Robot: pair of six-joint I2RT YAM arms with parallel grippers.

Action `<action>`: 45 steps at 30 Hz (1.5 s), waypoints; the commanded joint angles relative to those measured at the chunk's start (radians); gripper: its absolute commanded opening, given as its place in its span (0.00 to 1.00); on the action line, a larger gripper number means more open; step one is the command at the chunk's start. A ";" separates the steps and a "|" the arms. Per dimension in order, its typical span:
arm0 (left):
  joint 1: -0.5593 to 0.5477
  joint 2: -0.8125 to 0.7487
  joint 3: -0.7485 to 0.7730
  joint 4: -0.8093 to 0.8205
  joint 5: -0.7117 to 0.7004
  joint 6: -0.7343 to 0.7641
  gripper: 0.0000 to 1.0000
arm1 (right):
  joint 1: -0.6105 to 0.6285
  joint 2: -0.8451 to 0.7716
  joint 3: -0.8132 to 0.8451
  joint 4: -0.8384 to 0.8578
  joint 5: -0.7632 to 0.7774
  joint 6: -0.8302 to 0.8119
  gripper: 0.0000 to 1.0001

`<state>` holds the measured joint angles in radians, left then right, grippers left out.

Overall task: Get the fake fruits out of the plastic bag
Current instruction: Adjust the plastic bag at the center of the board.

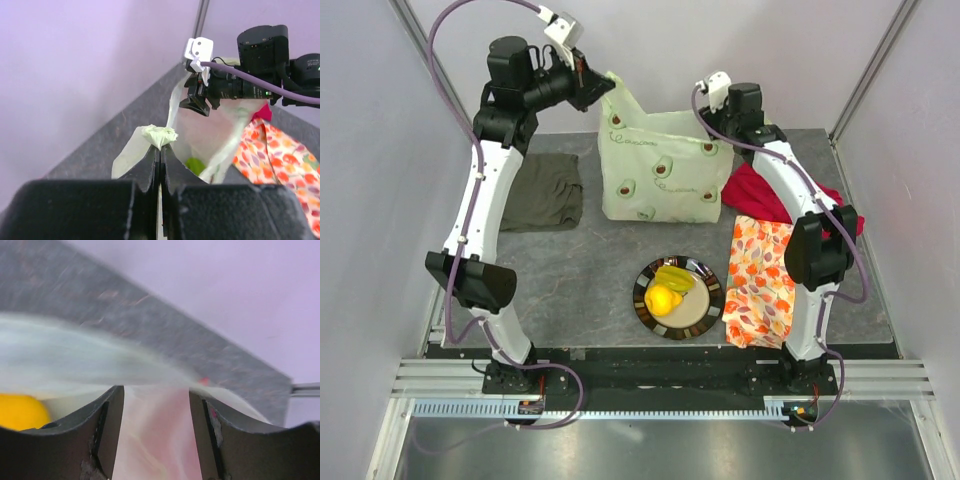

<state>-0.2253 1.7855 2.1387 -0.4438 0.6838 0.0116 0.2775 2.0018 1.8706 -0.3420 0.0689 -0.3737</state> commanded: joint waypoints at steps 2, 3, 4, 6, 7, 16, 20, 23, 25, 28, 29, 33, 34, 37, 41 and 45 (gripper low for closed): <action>-0.006 0.051 0.197 0.165 0.017 -0.107 0.01 | -0.055 0.043 0.212 0.037 0.048 -0.030 0.62; -0.008 0.037 0.201 0.160 0.031 -0.104 0.02 | -0.057 0.037 0.216 0.034 0.049 -0.036 0.63; -0.008 0.020 0.188 0.148 0.037 -0.088 0.02 | -0.057 0.003 0.197 0.028 0.028 -0.034 0.63; -0.008 -0.027 0.068 0.082 0.066 -0.067 0.02 | -0.055 -0.053 0.062 0.026 -0.013 -0.012 0.63; -0.008 -0.107 -0.004 0.061 0.082 -0.040 0.02 | -0.049 -0.120 -0.005 0.026 -0.032 0.001 0.63; -0.017 -0.622 -1.008 0.019 0.002 0.064 0.02 | 0.158 -0.442 -0.749 0.012 -0.135 0.075 0.62; -0.026 -0.657 -1.065 0.014 -0.030 0.039 0.02 | 0.216 -0.451 -0.730 -0.021 -0.149 0.064 0.63; -0.026 -0.664 -1.044 0.010 -0.029 0.016 0.01 | 0.219 -0.430 -0.629 -0.058 -0.185 0.071 0.63; -0.026 -0.670 -1.033 0.005 -0.029 0.004 0.01 | 0.223 -0.411 -0.581 -0.072 -0.236 0.078 0.63; -0.026 -0.672 -0.994 -0.019 -0.030 -0.004 0.02 | 0.245 -0.384 -0.496 -0.084 -0.291 0.090 0.63; -0.026 -0.675 -0.987 -0.021 -0.029 -0.031 0.02 | 0.252 -0.377 -0.464 -0.086 -0.300 0.094 0.63; -0.026 -0.692 -0.973 -0.030 -0.033 -0.077 0.02 | 0.265 -0.350 -0.416 -0.106 -0.346 0.168 0.68; -0.025 -0.704 -0.971 -0.029 -0.035 -0.081 0.02 | 0.267 -0.350 -0.413 -0.117 -0.357 0.168 0.68; -0.023 -0.698 -0.973 -0.006 -0.043 -0.091 0.01 | 0.293 -0.374 -0.462 -0.083 -0.426 0.103 0.71; -0.020 -0.675 -0.956 0.036 0.014 -0.151 0.01 | 0.316 -0.333 -0.447 -0.054 -0.638 0.061 0.56; -0.020 -0.681 -0.951 0.033 0.014 -0.145 0.01 | 0.356 -0.252 -0.361 -0.057 -0.572 0.084 0.45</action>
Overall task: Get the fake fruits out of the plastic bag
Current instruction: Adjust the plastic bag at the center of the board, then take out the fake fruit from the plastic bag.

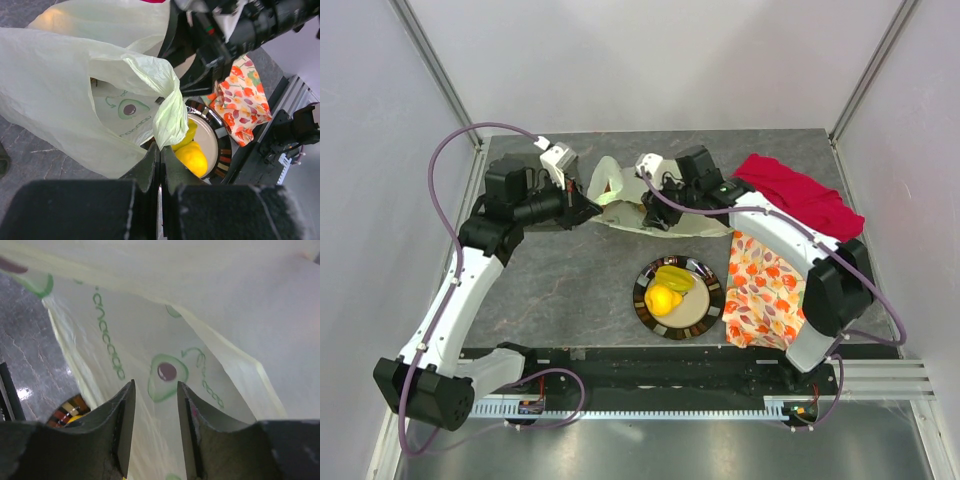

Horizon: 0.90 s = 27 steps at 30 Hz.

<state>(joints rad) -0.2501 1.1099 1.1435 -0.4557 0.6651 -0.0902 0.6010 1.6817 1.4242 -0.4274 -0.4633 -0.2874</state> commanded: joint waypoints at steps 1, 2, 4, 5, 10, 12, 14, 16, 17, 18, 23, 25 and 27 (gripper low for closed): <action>0.005 -0.008 0.041 0.034 0.030 -0.040 0.01 | 0.042 0.082 0.111 0.033 0.001 0.004 0.43; 0.006 -0.019 0.038 0.029 0.024 -0.039 0.02 | 0.046 0.114 0.122 0.038 0.043 0.028 0.41; 0.006 -0.031 0.026 0.017 0.025 -0.034 0.01 | 0.049 0.145 0.156 0.053 0.176 0.068 0.40; 0.008 -0.039 0.021 0.000 0.027 -0.029 0.01 | 0.049 0.182 0.171 0.053 0.224 0.109 0.40; 0.009 -0.096 -0.039 -0.075 0.034 0.058 0.02 | 0.049 0.262 0.225 0.044 0.432 0.256 0.62; 0.009 -0.114 -0.065 -0.129 0.010 0.134 0.02 | 0.049 0.285 0.220 0.045 0.472 0.357 0.68; 0.009 -0.153 -0.102 -0.179 -0.019 0.205 0.01 | 0.052 0.303 0.211 0.045 0.488 0.407 0.70; 0.009 -0.200 -0.132 -0.215 -0.045 0.242 0.02 | 0.052 0.312 0.208 0.053 0.491 0.422 0.71; 0.009 -0.217 -0.139 -0.228 -0.050 0.268 0.01 | 0.052 0.320 0.209 0.056 0.505 0.424 0.72; 0.009 -0.235 -0.149 -0.265 -0.048 0.280 0.01 | 0.062 0.325 0.211 0.061 0.515 0.425 0.74; 0.009 -0.308 -0.171 -0.360 -0.039 0.320 0.02 | 0.082 0.372 0.237 0.084 0.583 0.442 0.77; 0.009 -0.323 -0.176 -0.397 -0.036 0.326 0.02 | 0.086 0.395 0.251 0.082 0.607 0.464 0.78; 0.009 -0.352 -0.166 -0.425 -0.050 0.333 0.02 | 0.094 0.409 0.254 0.081 0.650 0.476 0.78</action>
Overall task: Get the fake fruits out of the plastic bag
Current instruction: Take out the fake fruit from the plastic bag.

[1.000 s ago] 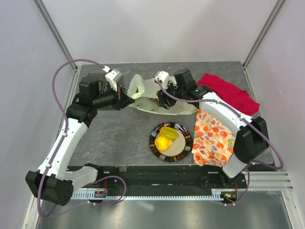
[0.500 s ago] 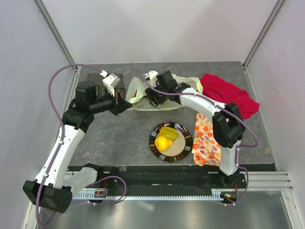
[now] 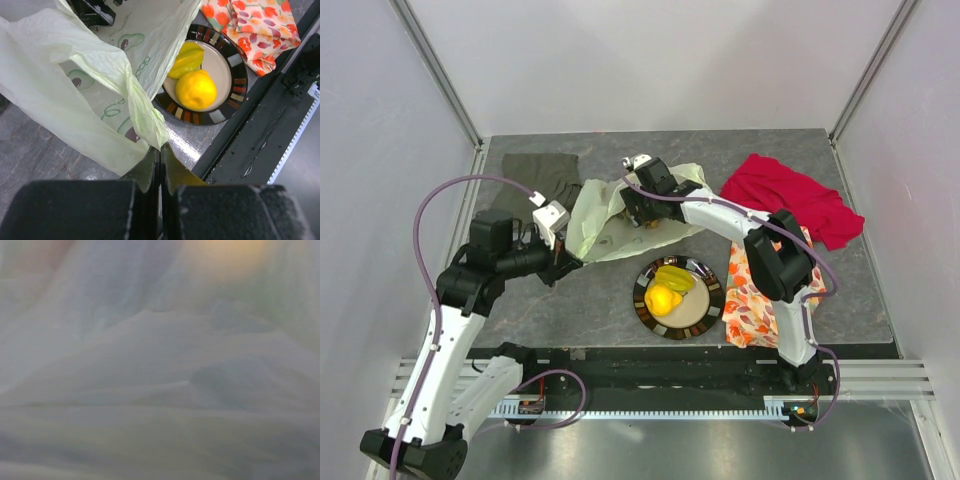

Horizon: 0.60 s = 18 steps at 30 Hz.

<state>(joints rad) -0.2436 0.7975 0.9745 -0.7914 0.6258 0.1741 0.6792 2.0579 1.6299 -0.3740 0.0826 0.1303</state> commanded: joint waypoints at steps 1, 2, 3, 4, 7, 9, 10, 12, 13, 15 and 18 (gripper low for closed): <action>0.003 -0.056 0.007 -0.101 -0.029 0.076 0.02 | 0.017 0.044 0.050 0.026 0.106 0.066 0.78; 0.003 -0.095 0.007 -0.101 -0.031 0.083 0.01 | 0.022 0.050 0.051 0.024 0.105 0.068 0.78; 0.003 -0.112 0.003 -0.100 -0.037 0.087 0.02 | 0.023 0.053 0.048 0.024 0.095 0.069 0.77; 0.003 -0.124 0.000 -0.095 -0.032 0.091 0.02 | 0.028 0.064 0.050 0.026 0.091 0.072 0.77; 0.001 -0.121 -0.007 -0.092 -0.020 0.100 0.02 | 0.046 0.087 0.047 0.029 0.103 0.069 0.74; 0.003 -0.095 -0.008 -0.092 -0.018 0.102 0.02 | 0.056 0.094 0.045 0.040 0.111 0.060 0.67; 0.001 -0.090 -0.008 -0.091 -0.017 0.102 0.02 | 0.060 0.102 0.045 0.049 0.120 0.054 0.66; 0.001 -0.089 -0.010 -0.091 -0.011 0.102 0.02 | 0.068 0.107 0.050 0.052 0.129 0.043 0.65; 0.001 -0.089 -0.010 -0.088 -0.009 0.103 0.02 | 0.068 0.104 0.051 0.058 0.129 0.042 0.66; 0.001 -0.092 -0.013 -0.085 -0.015 0.102 0.02 | 0.071 0.097 0.064 0.057 0.099 0.005 0.69; 0.001 -0.096 -0.010 -0.089 -0.046 0.105 0.02 | 0.072 0.052 0.068 0.043 0.033 -0.079 0.68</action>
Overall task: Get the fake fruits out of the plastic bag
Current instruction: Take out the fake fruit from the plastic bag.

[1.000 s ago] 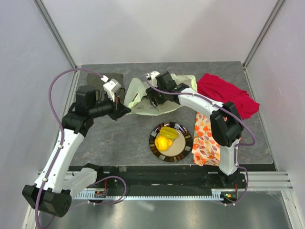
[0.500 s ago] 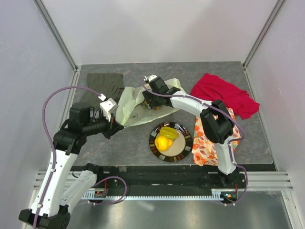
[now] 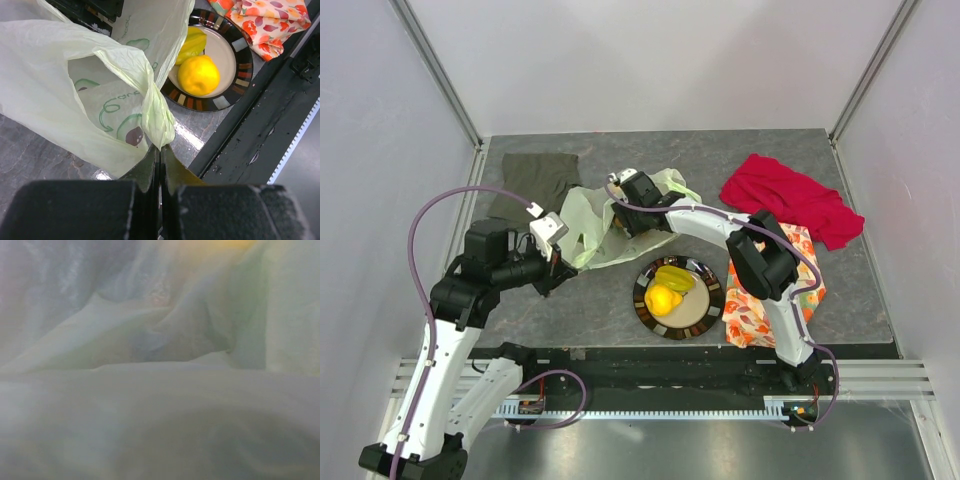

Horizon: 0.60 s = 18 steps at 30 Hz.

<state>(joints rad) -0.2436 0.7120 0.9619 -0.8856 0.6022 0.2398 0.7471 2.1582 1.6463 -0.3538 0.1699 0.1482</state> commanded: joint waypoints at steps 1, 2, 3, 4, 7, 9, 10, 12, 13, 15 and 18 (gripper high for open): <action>0.001 -0.019 0.003 0.004 -0.018 0.041 0.02 | 0.006 -0.057 0.044 0.030 -0.053 -0.105 0.66; 0.001 -0.020 0.003 0.004 -0.012 0.042 0.02 | 0.006 -0.063 0.035 0.036 -0.047 -0.110 0.66; 0.003 -0.020 0.003 0.004 -0.009 0.044 0.02 | 0.005 -0.064 0.021 0.039 -0.047 -0.111 0.66; 0.003 -0.019 0.001 0.005 -0.009 0.046 0.02 | 0.006 -0.061 0.020 0.036 -0.046 -0.104 0.66; 0.003 -0.005 -0.005 0.016 -0.013 0.044 0.01 | 0.015 -0.072 0.023 0.038 -0.085 -0.101 0.67; 0.001 -0.008 -0.005 0.022 -0.025 0.041 0.02 | 0.026 -0.089 0.043 0.033 -0.142 -0.111 0.68; 0.001 -0.008 -0.006 0.027 -0.027 0.039 0.02 | 0.028 -0.106 0.049 0.033 -0.164 -0.117 0.68; 0.001 -0.008 -0.003 0.031 -0.031 0.038 0.02 | 0.032 -0.113 0.076 0.036 -0.228 -0.119 0.66; 0.003 -0.006 -0.002 0.033 -0.030 0.030 0.02 | 0.032 -0.112 0.084 0.047 -0.275 -0.116 0.65; 0.003 -0.005 0.005 0.033 -0.018 0.021 0.01 | 0.038 -0.092 0.102 0.062 -0.309 -0.101 0.63; 0.001 -0.005 0.020 0.025 0.016 0.004 0.02 | 0.049 -0.045 0.145 0.072 -0.271 -0.076 0.64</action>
<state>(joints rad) -0.2436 0.7071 0.9600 -0.8829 0.5819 0.2485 0.7788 2.1197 1.7065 -0.3347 -0.0555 0.0494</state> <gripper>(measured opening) 0.023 0.632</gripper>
